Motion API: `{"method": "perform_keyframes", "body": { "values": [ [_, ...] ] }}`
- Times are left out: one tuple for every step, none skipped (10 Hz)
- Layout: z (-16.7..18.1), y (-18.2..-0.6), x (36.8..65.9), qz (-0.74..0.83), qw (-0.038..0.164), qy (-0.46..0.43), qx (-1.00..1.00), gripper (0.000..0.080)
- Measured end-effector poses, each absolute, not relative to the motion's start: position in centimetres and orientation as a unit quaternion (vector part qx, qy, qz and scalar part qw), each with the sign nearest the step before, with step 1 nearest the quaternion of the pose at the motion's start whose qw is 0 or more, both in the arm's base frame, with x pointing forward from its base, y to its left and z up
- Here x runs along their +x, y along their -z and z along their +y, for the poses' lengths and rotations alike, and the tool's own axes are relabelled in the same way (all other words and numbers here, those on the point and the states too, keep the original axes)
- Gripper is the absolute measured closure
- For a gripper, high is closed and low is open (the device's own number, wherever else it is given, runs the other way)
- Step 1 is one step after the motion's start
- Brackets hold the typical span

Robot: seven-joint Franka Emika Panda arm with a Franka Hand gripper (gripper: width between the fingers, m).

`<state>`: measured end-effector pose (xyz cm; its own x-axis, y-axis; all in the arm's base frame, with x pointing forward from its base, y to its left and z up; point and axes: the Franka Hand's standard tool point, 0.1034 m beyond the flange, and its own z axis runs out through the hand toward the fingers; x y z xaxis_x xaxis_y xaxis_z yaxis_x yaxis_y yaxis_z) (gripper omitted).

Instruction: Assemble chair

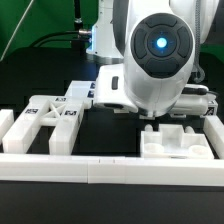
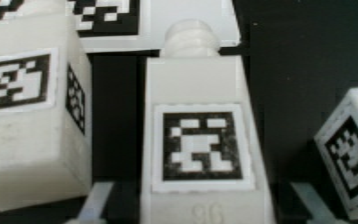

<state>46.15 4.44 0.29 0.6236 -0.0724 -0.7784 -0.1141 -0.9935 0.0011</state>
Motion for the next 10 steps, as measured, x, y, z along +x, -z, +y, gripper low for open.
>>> {"method": "perform_keyframes", "body": {
  "values": [
    [4.4, -0.4, 46.3, 0.052, 0.024, -0.430, -0.901, 0.0515],
    [4.3, -0.6, 46.7, 0.048, 0.026, -0.427, -0.903, 0.0515],
    [4.2, -1.3, 47.5, 0.040, 0.029, -0.423, -0.905, 0.0515],
    [3.9, -2.3, 48.6, 0.035, 0.033, -0.420, -0.906, 0.0515],
    [3.5, -3.4, 49.7, 0.022, 0.040, -0.416, -0.908, 0.0515],
    [3.0, -4.7, 50.8, 0.012, 0.047, -0.415, -0.909, 0.0515],
    [2.5, -6.0, 51.7, 0.008, 0.051, -0.418, -0.907, 0.0515],
    [2.3, -6.9, 52.5, 0.006, 0.053, -0.421, -0.905, 0.0515],
    [2.2, -7.7, 53.3, 0.005, 0.054, -0.424, -0.904, 0.0515],
    [2.4, -8.3, 53.9, 0.002, 0.054, -0.424, -0.904, 0.0515]
  ]
}}
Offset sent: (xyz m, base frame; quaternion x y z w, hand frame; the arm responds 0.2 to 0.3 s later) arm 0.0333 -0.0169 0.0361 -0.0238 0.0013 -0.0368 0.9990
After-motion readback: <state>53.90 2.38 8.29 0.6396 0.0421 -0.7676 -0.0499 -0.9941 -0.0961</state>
